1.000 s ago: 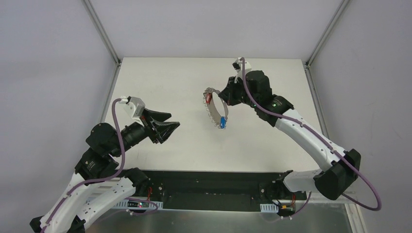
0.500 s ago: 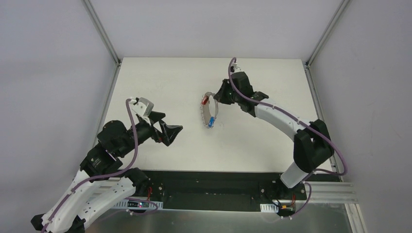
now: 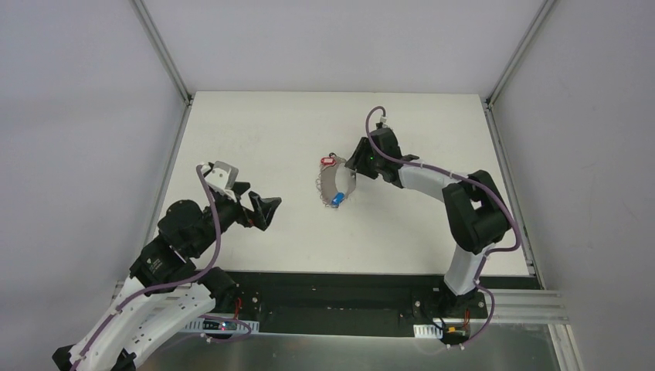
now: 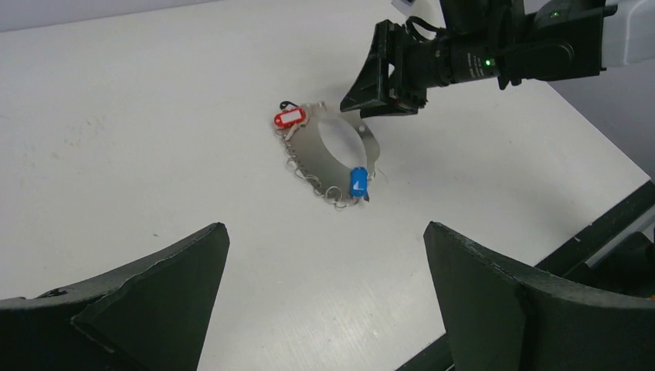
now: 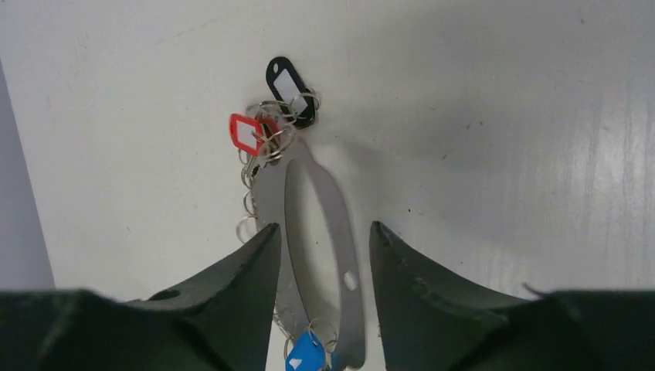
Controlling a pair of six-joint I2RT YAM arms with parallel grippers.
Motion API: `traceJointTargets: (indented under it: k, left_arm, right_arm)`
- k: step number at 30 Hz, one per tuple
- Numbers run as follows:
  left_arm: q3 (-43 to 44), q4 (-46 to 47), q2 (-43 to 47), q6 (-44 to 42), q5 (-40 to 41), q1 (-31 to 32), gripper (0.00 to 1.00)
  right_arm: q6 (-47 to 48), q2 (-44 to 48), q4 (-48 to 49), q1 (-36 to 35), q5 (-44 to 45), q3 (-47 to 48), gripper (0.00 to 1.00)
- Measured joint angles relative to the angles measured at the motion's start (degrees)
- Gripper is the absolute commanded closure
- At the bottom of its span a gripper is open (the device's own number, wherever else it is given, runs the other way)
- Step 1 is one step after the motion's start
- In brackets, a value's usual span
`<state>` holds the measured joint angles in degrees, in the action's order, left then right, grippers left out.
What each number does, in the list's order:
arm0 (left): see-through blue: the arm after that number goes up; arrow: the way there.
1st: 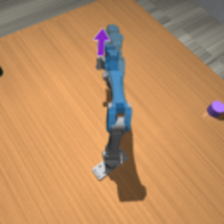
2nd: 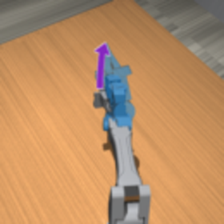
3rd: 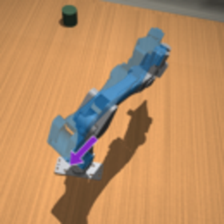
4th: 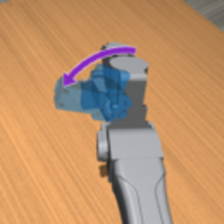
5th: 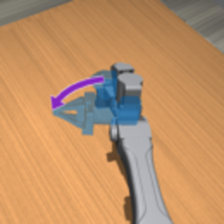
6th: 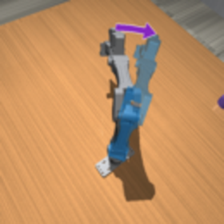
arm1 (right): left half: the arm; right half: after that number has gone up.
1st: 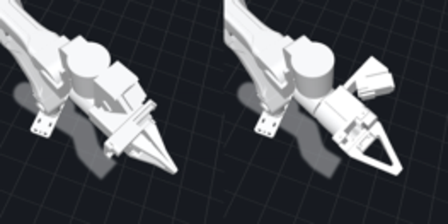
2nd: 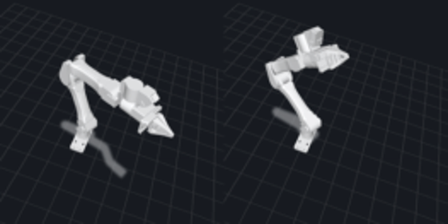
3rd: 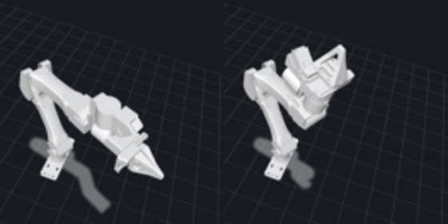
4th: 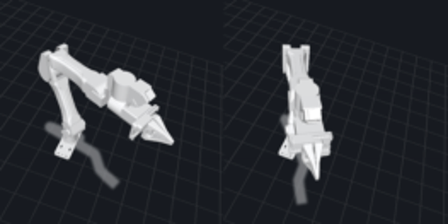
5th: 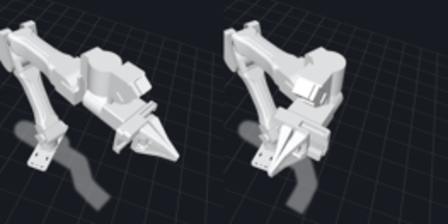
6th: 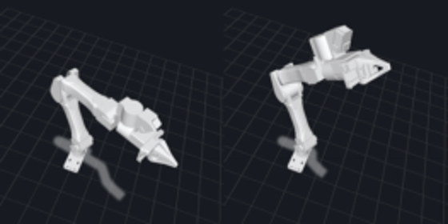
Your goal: Put the keys on the keyring
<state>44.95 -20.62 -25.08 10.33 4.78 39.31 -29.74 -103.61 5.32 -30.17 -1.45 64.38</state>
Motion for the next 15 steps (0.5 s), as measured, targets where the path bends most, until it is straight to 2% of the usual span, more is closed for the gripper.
traceJointTargets:
  k: [10, 11, 12, 15]
  left_arm:
    - [-0.85, -0.07, 3.28, -1.64, 3.67, 0.00, 0.01]
    - [-0.85, -0.07, 3.28, -1.70, 3.87, 0.00, 0.01]
    - [-0.85, -0.07, 3.26, -1.77, 4.24, 0.00, 0.01]
    - [-0.85, -0.07, 2.84, -1.81, 4.85, 0.00, 0.01]
  right_arm:
    - [0.63, 0.39, 0.70, 0.33, 1.88, -0.76, 0.20]
    - [0.90, 0.81, 0.33, 0.35, 2.40, -0.76, 0.07]
    - [1.27, 1.49, -0.13, 0.37, 2.89, -0.81, 0.02]
    - [2.34, 5.77, -1.64, 0.35, 4.52, -1.51, 0.01]
